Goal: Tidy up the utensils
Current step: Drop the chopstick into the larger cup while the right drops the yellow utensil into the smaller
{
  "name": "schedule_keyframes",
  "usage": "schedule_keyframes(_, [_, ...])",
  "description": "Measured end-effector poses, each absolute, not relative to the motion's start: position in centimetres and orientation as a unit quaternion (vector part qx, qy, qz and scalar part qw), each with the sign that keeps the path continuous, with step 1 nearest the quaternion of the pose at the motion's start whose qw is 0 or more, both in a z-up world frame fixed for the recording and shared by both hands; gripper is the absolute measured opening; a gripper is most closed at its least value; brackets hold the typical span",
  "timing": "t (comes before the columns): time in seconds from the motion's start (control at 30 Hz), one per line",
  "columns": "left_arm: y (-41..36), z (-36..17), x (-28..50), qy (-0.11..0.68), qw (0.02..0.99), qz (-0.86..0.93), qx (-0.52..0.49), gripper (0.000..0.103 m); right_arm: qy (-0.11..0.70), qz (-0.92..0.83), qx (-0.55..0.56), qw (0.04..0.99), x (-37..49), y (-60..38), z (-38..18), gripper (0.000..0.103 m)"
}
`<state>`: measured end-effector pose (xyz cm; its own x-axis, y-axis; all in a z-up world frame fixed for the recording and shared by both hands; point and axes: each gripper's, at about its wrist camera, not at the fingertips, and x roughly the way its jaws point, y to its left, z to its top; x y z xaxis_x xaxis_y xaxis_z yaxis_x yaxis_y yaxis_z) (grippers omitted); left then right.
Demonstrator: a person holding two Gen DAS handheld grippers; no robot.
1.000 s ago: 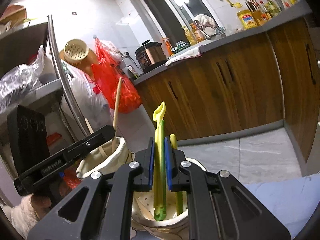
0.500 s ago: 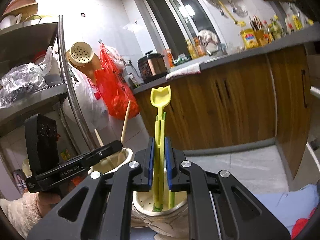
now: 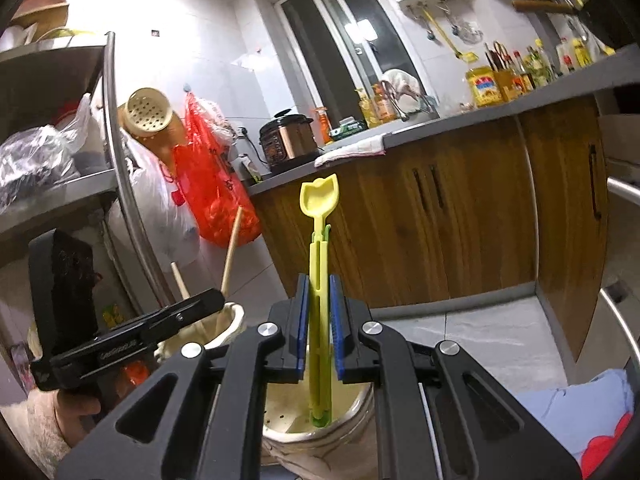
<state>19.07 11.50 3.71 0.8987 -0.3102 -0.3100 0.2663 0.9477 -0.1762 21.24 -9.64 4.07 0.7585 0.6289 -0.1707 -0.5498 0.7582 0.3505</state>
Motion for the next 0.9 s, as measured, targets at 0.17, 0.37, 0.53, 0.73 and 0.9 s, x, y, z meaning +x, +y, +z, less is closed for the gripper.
schedule_keyframes(0.17, [11.6, 3.7, 19.0, 0.169, 0.972, -0.15, -0.063, 0.005, 0.151, 0.311, 0.141, 0.928, 21.9, -9.4, 3.3, 0.01])
schedule_keyframes(0.37, [11.6, 3.5, 19.0, 0.172, 0.971, -0.154, -0.063, 0.005, 0.188, 0.309, 0.13, 0.923, 21.8, -9.8, 2.5, 0.01])
schedule_keyframes(0.53, [11.5, 3.6, 18.7, 0.183, 0.969, -0.151, -0.063, 0.005, 0.204, 0.308, 0.103, 0.923, 20.7, -9.7, 2.3, 0.01])
schedule_keyframes(0.73, [11.8, 4.0, 17.9, 0.191, 0.968, -0.141, -0.074, 0.005, 0.224, 0.308, 0.103, 0.919, 19.9, -10.0, 2.1, 0.011])
schedule_keyframes(0.9, [11.4, 4.6, 16.6, 0.193, 0.97, -0.138, -0.062, 0.014, 0.227, 0.302, 0.123, 0.917, 18.9, -11.2, 3.1, 0.021])
